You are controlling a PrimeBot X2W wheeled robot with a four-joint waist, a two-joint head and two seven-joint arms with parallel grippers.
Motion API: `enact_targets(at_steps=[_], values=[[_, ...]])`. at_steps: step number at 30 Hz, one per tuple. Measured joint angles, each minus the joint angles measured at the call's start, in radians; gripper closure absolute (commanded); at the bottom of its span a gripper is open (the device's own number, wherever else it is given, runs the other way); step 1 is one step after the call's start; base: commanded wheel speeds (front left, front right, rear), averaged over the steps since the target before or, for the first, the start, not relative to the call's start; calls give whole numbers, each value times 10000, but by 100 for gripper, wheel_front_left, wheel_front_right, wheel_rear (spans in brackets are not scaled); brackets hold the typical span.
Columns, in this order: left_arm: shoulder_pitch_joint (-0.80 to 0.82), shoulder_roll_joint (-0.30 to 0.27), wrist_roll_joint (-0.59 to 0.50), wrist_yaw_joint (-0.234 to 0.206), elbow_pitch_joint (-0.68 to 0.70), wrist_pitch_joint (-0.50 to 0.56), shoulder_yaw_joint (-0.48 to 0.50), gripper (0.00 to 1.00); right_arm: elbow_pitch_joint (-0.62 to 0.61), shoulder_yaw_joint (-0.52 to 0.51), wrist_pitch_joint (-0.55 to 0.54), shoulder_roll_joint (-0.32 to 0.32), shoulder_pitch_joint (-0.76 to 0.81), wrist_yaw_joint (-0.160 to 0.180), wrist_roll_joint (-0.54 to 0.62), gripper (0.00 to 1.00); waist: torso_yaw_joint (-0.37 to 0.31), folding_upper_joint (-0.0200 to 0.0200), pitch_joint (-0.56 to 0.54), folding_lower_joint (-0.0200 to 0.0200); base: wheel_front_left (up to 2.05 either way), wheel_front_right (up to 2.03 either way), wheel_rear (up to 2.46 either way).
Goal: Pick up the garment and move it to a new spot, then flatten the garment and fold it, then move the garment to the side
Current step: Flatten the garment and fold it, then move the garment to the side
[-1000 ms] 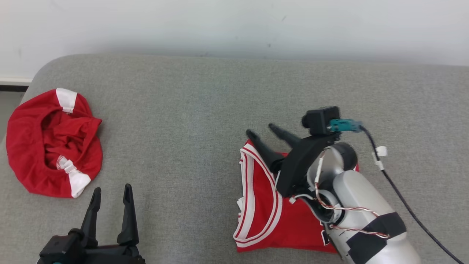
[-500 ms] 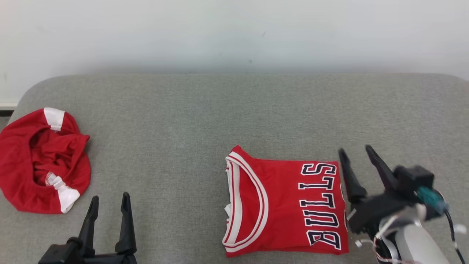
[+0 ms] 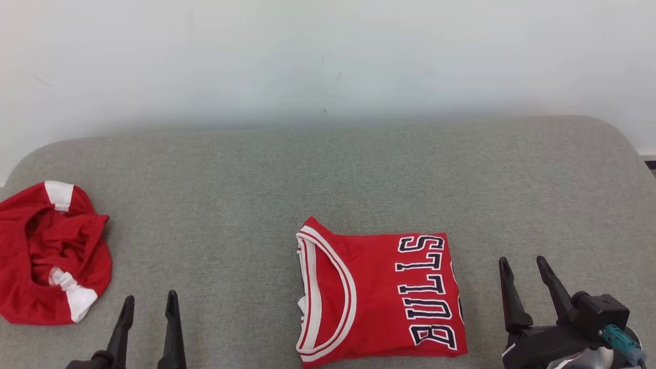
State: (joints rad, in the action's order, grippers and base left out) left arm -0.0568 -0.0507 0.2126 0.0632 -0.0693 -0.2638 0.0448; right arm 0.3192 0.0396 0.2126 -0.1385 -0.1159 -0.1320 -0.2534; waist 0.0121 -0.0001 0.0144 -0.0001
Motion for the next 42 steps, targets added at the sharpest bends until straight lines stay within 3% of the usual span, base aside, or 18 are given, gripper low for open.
enact_targets(at_steps=[23, 42], values=[[384, 2, -314, 249, -1137, 0, 90, 0, 121, 198, -10, 280, 317, 0, -685, 0, -103, 1, -294, 1, 0, 0, 0], [481, 2, -341, 259, -1151, 0, 56, 0, 274, 203, 77, 290, 281, 0, -796, 0, -97, 1, -143, 1, 0, 0, 0]])
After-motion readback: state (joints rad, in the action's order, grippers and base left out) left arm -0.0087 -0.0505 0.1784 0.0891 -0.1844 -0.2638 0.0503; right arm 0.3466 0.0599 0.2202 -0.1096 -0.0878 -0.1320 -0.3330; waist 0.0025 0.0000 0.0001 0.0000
